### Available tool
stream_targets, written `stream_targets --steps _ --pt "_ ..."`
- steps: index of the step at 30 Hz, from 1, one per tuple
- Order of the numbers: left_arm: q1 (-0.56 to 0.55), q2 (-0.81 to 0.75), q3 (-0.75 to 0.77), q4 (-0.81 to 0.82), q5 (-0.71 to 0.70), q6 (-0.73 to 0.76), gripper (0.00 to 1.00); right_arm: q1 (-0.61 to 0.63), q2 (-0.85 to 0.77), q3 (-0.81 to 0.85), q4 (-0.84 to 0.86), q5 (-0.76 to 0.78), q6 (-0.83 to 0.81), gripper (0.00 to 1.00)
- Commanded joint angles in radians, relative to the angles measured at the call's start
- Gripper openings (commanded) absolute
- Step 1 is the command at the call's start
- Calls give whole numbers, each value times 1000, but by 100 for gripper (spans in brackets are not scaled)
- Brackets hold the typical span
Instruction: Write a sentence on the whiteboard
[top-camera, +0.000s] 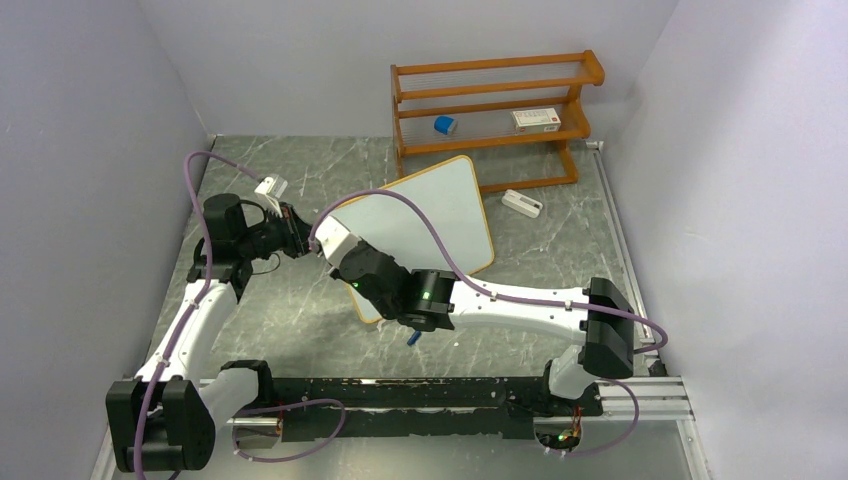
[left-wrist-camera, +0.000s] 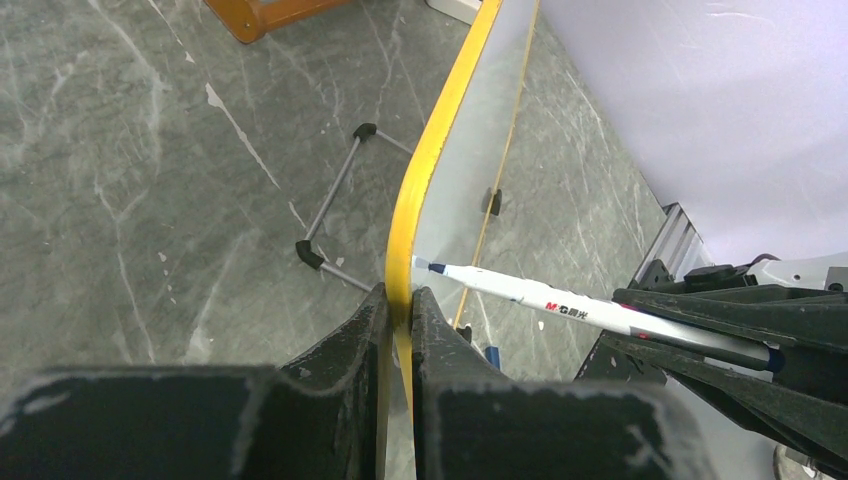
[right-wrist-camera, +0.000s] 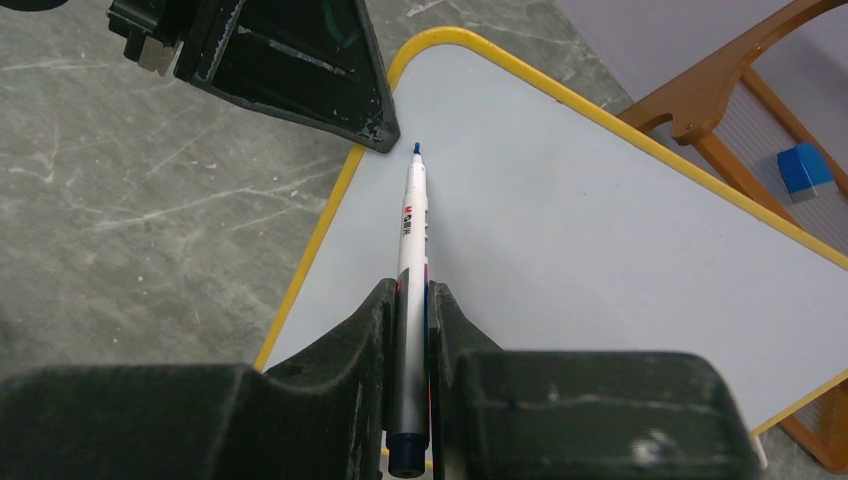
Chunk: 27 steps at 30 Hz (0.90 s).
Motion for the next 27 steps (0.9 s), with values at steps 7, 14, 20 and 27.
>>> stream_targets --steps 7,14,20,27 --pt "-22 8 0 -45 -7 22 5 4 -15 2 -81 8 50 0" --pt "-22 9 0 -44 -5 20 5 8 -28 -13 -112 4 72 0" --pt "-21 10 0 -48 -8 20 5 17 -37 -17 -129 6 87 0" --pt "-21 12 0 -46 -7 20 5 24 -32 -16 -137 3 94 0"
